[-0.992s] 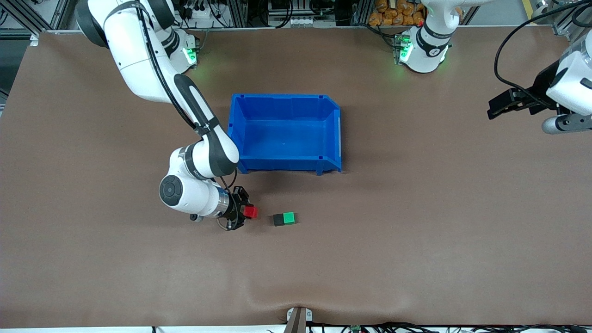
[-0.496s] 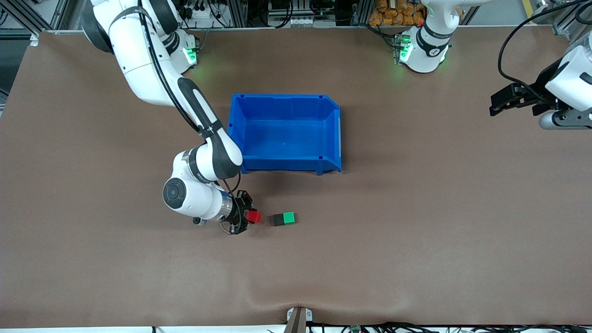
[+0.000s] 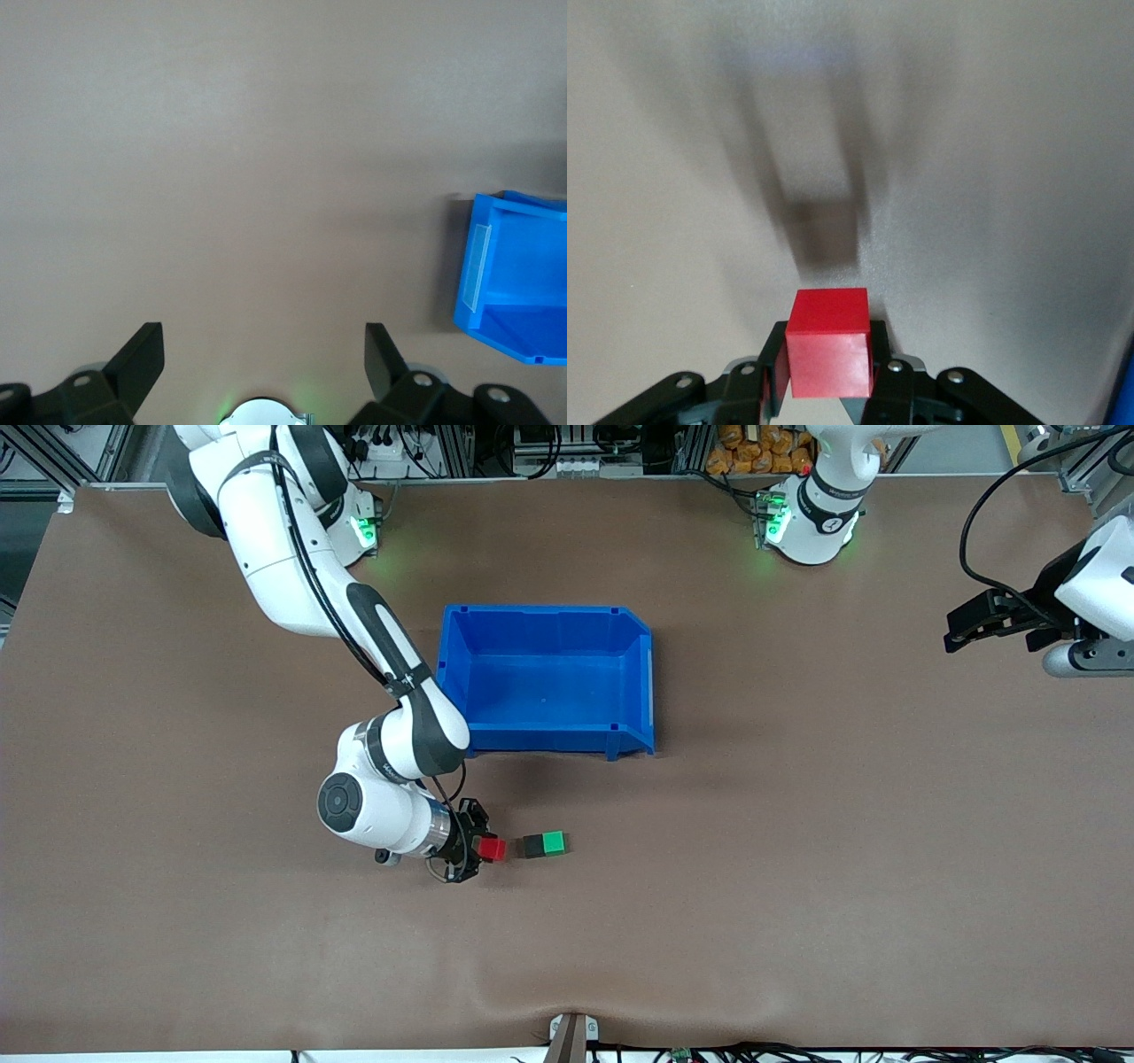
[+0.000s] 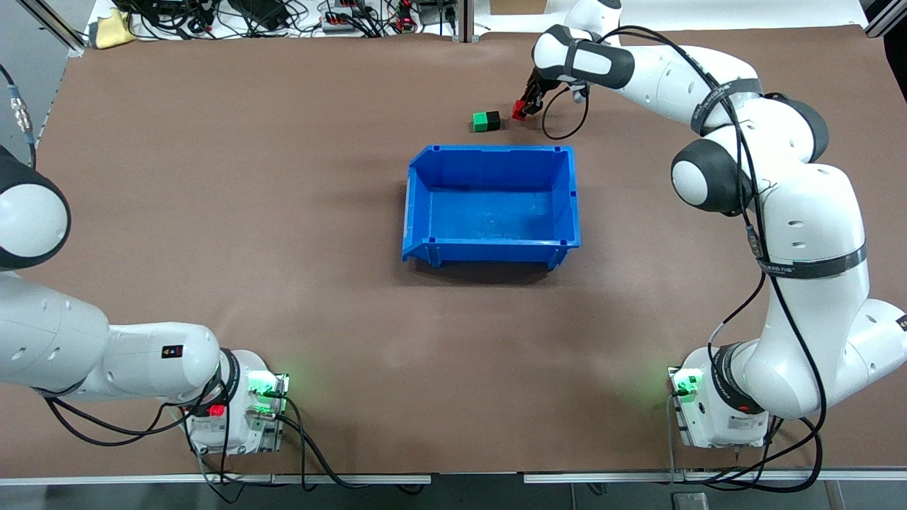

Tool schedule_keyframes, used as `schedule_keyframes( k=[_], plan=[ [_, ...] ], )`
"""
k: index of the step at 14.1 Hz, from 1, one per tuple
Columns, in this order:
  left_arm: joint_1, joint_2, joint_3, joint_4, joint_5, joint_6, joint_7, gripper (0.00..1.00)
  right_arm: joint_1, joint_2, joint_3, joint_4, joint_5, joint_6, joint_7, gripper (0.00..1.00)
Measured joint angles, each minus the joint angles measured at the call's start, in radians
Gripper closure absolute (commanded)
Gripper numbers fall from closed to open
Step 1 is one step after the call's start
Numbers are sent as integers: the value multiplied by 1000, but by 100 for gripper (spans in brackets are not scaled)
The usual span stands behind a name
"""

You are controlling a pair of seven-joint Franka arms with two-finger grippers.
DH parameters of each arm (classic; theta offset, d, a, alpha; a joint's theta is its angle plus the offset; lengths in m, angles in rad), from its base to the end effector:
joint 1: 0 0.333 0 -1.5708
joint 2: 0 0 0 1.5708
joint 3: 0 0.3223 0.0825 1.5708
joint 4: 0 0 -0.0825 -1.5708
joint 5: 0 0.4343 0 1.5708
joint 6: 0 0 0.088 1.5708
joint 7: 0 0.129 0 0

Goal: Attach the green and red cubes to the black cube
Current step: 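Carry the red cube with the right gripper to the black cube, then lower the red cube against the black cube with the right gripper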

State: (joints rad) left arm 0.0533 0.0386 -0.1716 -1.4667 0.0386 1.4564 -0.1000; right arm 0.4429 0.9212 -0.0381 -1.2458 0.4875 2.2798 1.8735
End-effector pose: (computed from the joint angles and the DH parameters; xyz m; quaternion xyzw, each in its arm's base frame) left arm 0.6009 -0.0640 0.6299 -0.9996 0.0074 0.0223 0.0185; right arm 0.7402 0.3459 0.1721 -0.6293 0.7545 0.1379 0.1249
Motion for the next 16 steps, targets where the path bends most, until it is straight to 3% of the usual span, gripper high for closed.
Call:
schedule_keyframes(
  k=[16],
  plan=[
    [-2, 1, -10, -2, 0, 11, 1, 0, 37, 53, -2, 40, -1, 16, 0, 100]
  ],
)
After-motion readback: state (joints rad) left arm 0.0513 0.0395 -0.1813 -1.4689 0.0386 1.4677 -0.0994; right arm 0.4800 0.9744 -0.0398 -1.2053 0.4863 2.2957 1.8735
